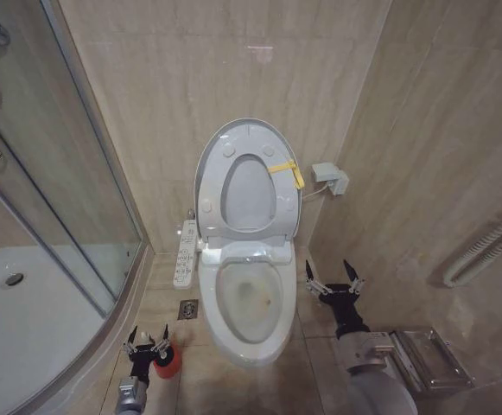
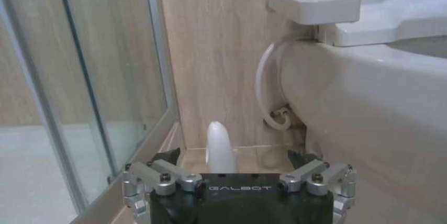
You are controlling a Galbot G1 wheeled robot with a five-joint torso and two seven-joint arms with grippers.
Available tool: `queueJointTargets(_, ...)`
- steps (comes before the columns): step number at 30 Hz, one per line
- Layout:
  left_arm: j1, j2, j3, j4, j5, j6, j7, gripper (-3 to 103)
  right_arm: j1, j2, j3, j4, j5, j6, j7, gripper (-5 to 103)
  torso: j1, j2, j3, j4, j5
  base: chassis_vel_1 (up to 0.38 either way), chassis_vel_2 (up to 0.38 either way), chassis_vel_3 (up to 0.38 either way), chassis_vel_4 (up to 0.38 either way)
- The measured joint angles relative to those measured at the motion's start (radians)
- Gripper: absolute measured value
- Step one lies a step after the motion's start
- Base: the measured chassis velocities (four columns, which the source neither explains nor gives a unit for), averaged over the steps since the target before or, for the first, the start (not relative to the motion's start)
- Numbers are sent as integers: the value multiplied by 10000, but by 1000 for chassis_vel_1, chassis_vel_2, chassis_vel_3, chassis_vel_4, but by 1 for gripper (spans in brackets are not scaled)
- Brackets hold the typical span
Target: Open the toilet lid, clean the toilet bowl with a toilet brush, close the toilet lid, and flush.
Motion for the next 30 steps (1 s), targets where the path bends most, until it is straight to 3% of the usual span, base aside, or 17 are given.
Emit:
queueJointTargets(18, 101, -262, 2, 744, 284, -522, 72, 96, -2, 0, 0, 0, 0, 0, 0, 100, -3, 0, -1, 1, 0, -4, 2, 1, -2)
queueJointTargets(21, 25, -264, -21, 789, 300, -540, 84, 96, -2, 0, 0, 0, 0, 0, 0, 100, -3, 0, -1, 0, 1, 0, 0, 0, 0)
queueJointTargets(22, -16, -254, -29, 796, 303, -540, 87, 89, -2, 0, 0, 0, 0, 0, 0, 100, -3, 1, -1, 0, 0, 0, 0, 0, 0)
queueJointTargets(30, -144, -209, -51, 837, 305, -527, 145, 90, -2, 0, 0, 0, 0, 0, 0, 100, -3, 0, -1, 0, 1, 0, 0, 0, 0)
